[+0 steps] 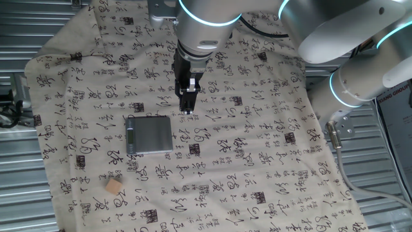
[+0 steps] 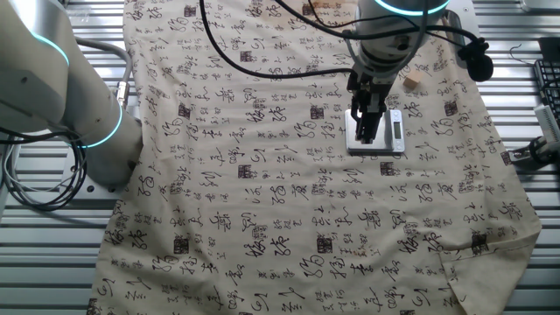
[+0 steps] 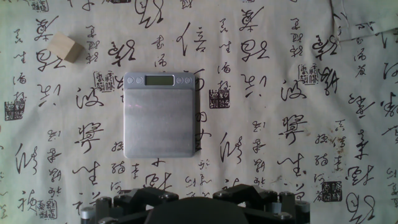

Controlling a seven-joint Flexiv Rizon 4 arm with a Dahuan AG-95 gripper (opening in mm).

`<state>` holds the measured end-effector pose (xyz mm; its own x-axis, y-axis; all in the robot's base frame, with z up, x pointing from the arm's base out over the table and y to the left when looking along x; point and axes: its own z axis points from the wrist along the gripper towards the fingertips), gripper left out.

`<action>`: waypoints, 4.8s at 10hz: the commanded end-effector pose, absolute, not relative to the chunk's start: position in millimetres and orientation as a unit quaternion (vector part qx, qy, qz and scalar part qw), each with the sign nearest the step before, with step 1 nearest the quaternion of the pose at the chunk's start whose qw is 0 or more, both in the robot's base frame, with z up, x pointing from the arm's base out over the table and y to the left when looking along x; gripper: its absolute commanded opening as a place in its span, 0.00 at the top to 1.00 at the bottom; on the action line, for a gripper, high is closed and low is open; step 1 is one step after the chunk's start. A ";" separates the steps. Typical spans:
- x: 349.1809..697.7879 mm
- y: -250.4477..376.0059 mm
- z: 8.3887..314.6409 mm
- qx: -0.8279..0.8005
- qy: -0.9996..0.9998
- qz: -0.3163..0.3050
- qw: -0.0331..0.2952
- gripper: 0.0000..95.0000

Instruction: Place the block on the scale

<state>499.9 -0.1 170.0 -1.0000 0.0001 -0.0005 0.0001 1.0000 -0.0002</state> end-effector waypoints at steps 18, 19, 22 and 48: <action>499.4 0.8 172.0 -0.052 0.998 -0.005 0.043 1.00; 499.4 0.9 171.9 -0.052 0.998 -0.005 0.043 1.00; 504.3 7.0 158.5 -0.054 0.998 -0.006 0.040 1.00; 565.2 61.7 122.8 -0.076 0.997 -0.009 0.031 1.00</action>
<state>566.6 62.8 122.6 -0.9860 -0.1540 -0.0634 -0.1527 0.9880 -0.0247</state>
